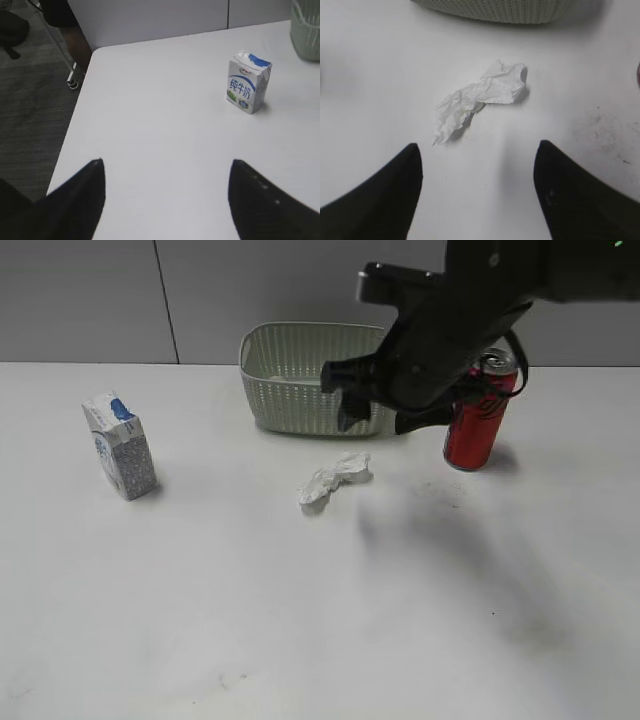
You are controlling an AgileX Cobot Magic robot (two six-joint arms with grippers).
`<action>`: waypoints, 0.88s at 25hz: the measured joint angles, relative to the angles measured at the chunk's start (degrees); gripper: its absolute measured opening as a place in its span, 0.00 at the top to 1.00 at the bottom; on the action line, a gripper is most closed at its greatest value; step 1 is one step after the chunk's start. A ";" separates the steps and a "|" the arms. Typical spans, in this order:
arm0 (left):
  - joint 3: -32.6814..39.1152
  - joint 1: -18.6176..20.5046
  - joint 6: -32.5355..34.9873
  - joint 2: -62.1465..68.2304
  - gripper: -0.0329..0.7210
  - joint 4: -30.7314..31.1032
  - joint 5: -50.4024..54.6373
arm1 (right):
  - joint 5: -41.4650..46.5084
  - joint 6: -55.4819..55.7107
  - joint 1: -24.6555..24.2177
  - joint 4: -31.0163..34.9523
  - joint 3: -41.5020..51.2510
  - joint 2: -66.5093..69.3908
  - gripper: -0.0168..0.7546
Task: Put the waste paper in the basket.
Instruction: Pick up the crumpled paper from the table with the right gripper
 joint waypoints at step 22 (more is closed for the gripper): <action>9.90 0.00 -1.73 -12.02 0.22 1.83 -0.38 | -8.75 14.11 3.32 -14.28 -9.43 20.76 0.31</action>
